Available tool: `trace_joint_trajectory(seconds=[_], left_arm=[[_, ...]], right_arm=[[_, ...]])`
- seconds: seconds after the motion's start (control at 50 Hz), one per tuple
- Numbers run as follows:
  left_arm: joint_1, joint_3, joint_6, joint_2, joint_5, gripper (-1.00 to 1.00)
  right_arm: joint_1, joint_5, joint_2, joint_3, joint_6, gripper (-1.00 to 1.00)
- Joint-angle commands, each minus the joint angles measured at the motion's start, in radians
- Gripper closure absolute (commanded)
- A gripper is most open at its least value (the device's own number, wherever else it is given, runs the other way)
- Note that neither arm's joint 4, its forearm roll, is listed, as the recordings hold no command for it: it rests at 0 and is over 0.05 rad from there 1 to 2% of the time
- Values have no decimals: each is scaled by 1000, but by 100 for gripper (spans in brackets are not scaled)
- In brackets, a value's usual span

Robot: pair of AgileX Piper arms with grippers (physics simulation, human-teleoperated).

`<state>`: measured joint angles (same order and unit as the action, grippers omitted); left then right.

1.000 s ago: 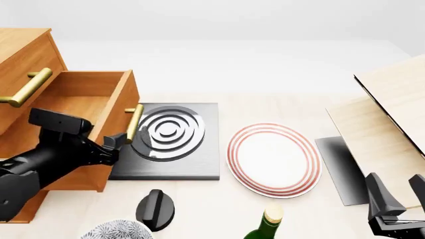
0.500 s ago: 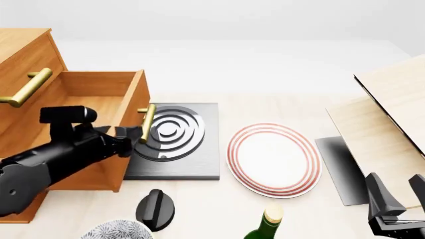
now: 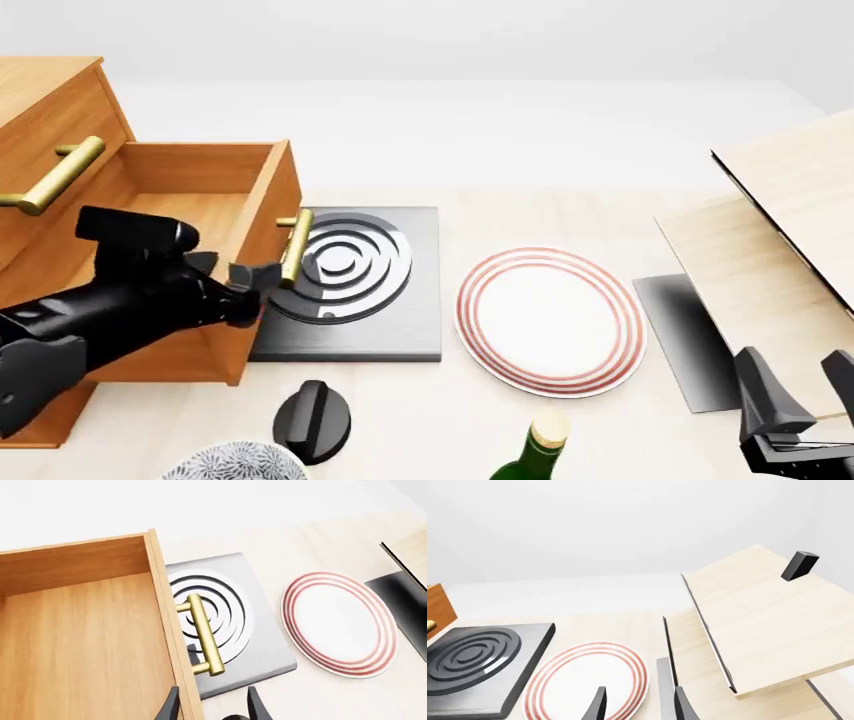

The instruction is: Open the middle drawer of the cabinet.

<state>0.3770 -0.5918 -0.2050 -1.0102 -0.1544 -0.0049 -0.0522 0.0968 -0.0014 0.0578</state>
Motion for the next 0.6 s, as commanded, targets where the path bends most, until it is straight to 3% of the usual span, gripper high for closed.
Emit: trace_joint_trajectory(seconds=[0.02,0.12,0.16,0.2,0.26,0.42,0.5,0.6], left_arm=[[21,-31,391,263,-19,-100],[-39,-18,435,384,-65,-100],[-52,-39,398,424,-94,-100],[-86,-41,444,496,-120,-100],[-121,-59,458,561,-166,-100],[-160,-79,464,627,-221,-100],[-221,-122,439,662,-261,-100],[-282,-178,485,750,-304,-100]], right_arm=[[0,0,0,0,0,-100],[0,0,0,0,0,-100],[0,0,0,0,0,-100],[0,0,0,0,0,-100],[0,0,0,0,0,-100],[0,0,0,0,0,-100],[0,0,0,0,0,-100],[0,0,0,0,0,-100]])
